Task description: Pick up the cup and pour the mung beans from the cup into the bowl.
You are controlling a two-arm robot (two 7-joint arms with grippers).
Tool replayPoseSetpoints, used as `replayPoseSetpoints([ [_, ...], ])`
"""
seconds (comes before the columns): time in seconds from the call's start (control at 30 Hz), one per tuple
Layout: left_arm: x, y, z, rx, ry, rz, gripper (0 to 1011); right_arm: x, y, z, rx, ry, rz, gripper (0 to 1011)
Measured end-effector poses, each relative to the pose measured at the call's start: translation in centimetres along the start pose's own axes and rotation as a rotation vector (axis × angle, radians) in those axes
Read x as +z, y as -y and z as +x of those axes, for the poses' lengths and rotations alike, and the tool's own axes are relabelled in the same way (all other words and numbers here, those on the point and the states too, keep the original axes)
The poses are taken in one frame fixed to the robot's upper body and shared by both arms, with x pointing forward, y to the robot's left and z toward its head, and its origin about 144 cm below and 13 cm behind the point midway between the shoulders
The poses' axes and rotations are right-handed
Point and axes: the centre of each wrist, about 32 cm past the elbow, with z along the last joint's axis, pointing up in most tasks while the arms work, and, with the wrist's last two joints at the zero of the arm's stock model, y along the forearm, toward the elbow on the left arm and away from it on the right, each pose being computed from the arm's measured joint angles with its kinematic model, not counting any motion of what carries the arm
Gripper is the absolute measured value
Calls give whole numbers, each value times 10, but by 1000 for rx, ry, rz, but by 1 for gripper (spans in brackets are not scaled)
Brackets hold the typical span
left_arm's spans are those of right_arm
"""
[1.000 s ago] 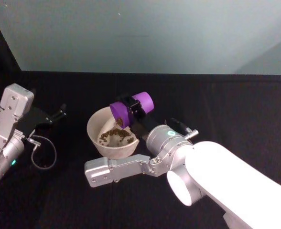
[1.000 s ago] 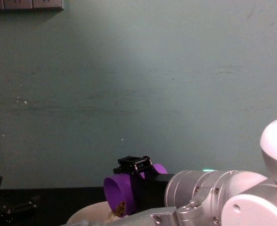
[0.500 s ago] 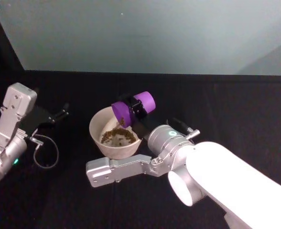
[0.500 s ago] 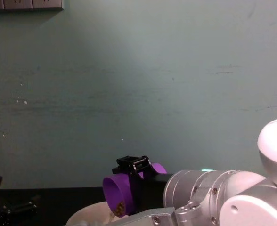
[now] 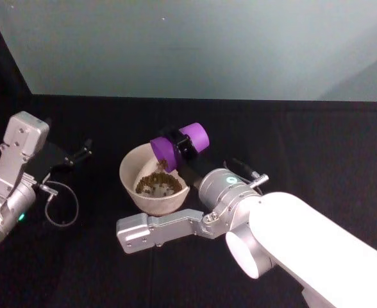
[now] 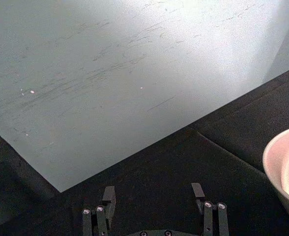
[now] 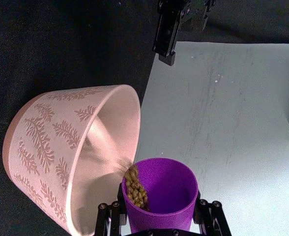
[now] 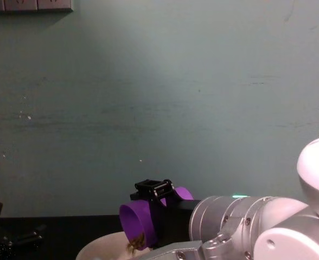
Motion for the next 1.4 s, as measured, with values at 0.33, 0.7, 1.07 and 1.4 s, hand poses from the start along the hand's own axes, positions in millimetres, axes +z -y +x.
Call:
replayPoseSetpoints([
  [0.33,0,0,0,0,0,0,1000,2,0,0,0,22,-7,726],
  [0.7,0,0,0,0,0,0,1000,8,2,-2,-7,82,-7,726],
  [1.07,0,0,0,0,0,0,1000,13,2,-5,-27,183,-35,726],
  [1.4,0,0,0,0,0,0,1000,23,2,-8,-39,326,-77,726],
])
